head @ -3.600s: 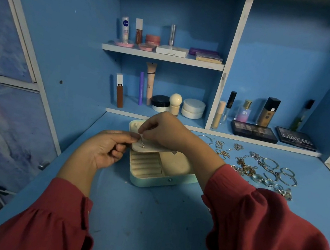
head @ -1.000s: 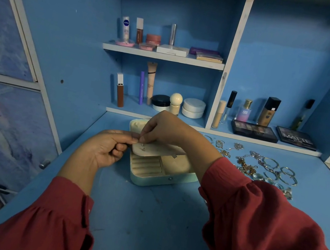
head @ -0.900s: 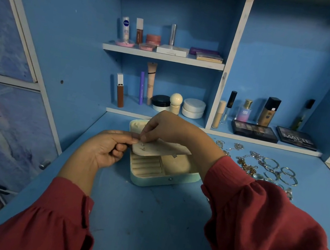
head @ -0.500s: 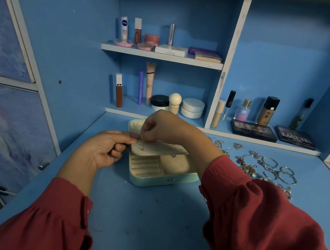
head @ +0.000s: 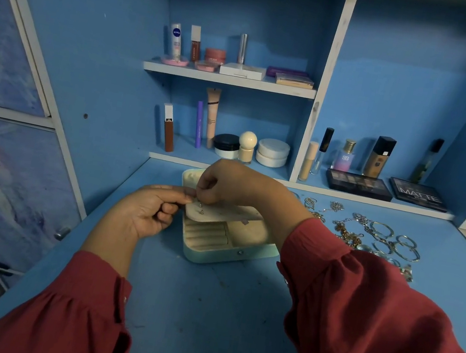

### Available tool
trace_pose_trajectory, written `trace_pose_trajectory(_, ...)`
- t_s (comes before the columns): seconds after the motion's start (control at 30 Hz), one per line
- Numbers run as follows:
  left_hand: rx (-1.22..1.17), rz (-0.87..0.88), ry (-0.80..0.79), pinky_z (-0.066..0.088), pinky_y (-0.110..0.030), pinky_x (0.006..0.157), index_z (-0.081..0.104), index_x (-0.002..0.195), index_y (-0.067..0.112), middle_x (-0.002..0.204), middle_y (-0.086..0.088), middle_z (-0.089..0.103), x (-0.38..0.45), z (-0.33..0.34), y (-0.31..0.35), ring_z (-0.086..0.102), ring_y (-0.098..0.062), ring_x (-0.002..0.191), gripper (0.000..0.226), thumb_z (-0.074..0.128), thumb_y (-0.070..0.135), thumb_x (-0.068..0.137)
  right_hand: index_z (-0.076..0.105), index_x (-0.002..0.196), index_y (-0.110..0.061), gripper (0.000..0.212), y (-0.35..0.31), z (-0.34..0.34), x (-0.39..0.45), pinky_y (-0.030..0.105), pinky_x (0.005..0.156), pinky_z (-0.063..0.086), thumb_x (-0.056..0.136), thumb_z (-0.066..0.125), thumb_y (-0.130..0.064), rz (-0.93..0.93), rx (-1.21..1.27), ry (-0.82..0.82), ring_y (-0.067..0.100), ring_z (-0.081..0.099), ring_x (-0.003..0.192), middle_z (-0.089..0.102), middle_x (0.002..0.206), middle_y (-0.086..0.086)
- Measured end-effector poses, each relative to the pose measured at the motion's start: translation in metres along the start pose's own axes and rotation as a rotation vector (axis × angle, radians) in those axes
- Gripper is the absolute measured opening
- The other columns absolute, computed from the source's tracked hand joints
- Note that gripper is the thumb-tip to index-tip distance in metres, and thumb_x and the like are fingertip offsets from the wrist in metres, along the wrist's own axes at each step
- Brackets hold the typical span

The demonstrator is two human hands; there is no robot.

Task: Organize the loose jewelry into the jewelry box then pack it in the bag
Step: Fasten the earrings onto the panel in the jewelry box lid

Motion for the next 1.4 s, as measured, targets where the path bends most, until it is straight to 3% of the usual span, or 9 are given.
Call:
trace_pose_trajectory(0.1, 0.009, 0.009, -0.004, 0.022, -0.010, 0.029, 0.068, 0.094, 0.004, 0.056, 0.005, 0.053, 0.000, 0.000, 0.000, 0.030, -0.001, 0.031, 0.020, 0.055, -0.007, 0.085, 0.071, 0.103, -0.016, 0.018, -0.002, 0.000, 0.000, 0.027, 0.080, 0.048, 0.088, 0.063, -0.021, 0.019, -0.010, -0.056, 0.015, 0.059, 0.094, 0.068, 0.105, 0.000)
trace_pose_trajectory(0.3, 0.035, 0.023, 0.005, 0.019, -0.010, 0.029, 0.066, 0.092, 0.004, 0.051, 0.006, 0.052, 0.000, 0.000, 0.001, 0.028, -0.001, 0.031, 0.020, 0.053, -0.009, 0.085, 0.072, 0.103, -0.009, 0.021, -0.010, 0.000, 0.001, 0.018, 0.058, 0.040, 0.087, 0.064, -0.021, 0.023, -0.112, -0.062, 0.013, 0.056, 0.082, 0.068, 0.102, 0.005)
trace_pose_trajectory(0.53, 0.030, 0.025, 0.013, 0.018, -0.010, 0.029, 0.066, 0.090, 0.003, 0.060, 0.002, 0.059, 0.002, 0.000, 0.001, 0.026, -0.001, 0.031, 0.021, 0.051, -0.010, 0.085, 0.065, 0.107, -0.005, 0.030, -0.013, 0.002, 0.004, 0.022, 0.058, 0.037, 0.088, 0.064, -0.028, 0.084, -0.198, -0.048, 0.015, 0.052, 0.080, 0.061, 0.091, 0.006)
trace_pose_trajectory(0.8, 0.037, 0.029, 0.008, 0.017, -0.011, 0.029, 0.067, 0.093, 0.003, 0.061, 0.001, 0.061, 0.004, -0.002, 0.000, 0.024, -0.001, 0.032, 0.021, 0.051, -0.009, 0.084, 0.052, 0.071, -0.011, 0.025, -0.017, 0.003, 0.005, 0.021, 0.053, 0.036, 0.090, 0.061, -0.026, 0.119, -0.291, -0.049, 0.012, 0.050, 0.063, 0.052, 0.067, -0.001)
trace_pose_trajectory(0.93, 0.032, 0.028, -0.009, 0.018, -0.010, 0.029, 0.065, 0.092, 0.002, 0.055, 0.003, 0.060, 0.002, 0.001, 0.001, 0.025, -0.001, 0.031, 0.020, 0.054, -0.007, 0.079, 0.043, 0.070, -0.012, 0.029, -0.018, 0.006, 0.011, 0.023, 0.052, 0.036, 0.091, 0.059, -0.023, 0.191, -0.316, -0.028, 0.012, 0.047, 0.061, 0.049, 0.068, 0.000)
trace_pose_trajectory(1.07, 0.036, 0.020, -0.025, 0.018, -0.009, 0.029, 0.073, 0.071, 0.006, 0.052, 0.005, 0.061, -0.003, 0.006, 0.002, 0.025, -0.001, 0.029, 0.025, 0.052, -0.007, 0.078, 0.038, 0.069, -0.012, 0.029, -0.019, 0.008, 0.015, 0.027, 0.061, 0.043, 0.090, 0.057, -0.019, 0.232, -0.305, -0.010, 0.019, 0.052, 0.077, 0.048, 0.071, 0.002)
trace_pose_trajectory(1.23, 0.020, 0.004, -0.047, 0.017, -0.009, 0.028, 0.064, 0.092, 0.005, 0.054, 0.007, 0.062, -0.003, 0.007, 0.002, 0.026, -0.002, 0.029, 0.021, 0.047, -0.007, 0.086, 0.044, 0.067, -0.012, 0.031, -0.013, 0.004, 0.009, 0.022, 0.051, 0.036, 0.092, 0.057, -0.022, 0.243, -0.269, -0.015, 0.013, 0.045, 0.057, 0.049, 0.068, 0.001)
trace_pose_trajectory(1.33, 0.026, 0.010, -0.031, 0.017, -0.009, 0.029, 0.063, 0.092, 0.005, 0.047, 0.009, 0.056, -0.004, 0.006, 0.003, 0.027, -0.002, 0.030, 0.017, 0.049, -0.005, 0.088, 0.053, 0.078, -0.009, 0.021, -0.007, -0.003, 0.000, 0.021, 0.049, 0.032, 0.090, 0.061, -0.025, 0.226, -0.177, 0.047, 0.011, 0.044, 0.059, 0.048, 0.069, 0.000)
trace_pose_trajectory(1.4, 0.028, 0.016, -0.016, 0.017, -0.008, 0.029, 0.062, 0.090, 0.004, 0.047, 0.010, 0.055, -0.005, 0.007, 0.004, 0.028, -0.002, 0.030, 0.014, 0.051, -0.004, 0.088, 0.064, 0.100, -0.007, 0.021, -0.003, -0.005, -0.007, 0.022, 0.059, 0.043, 0.087, 0.064, -0.023, 0.207, -0.108, 0.069, 0.015, 0.055, 0.075, 0.060, 0.084, 0.002)
Point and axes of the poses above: each hand's wrist, its own x-axis towards the middle knuckle, its own z-axis out of the palm, y = z × x, the point moved 8 cm from there along x, towards the middle knuckle
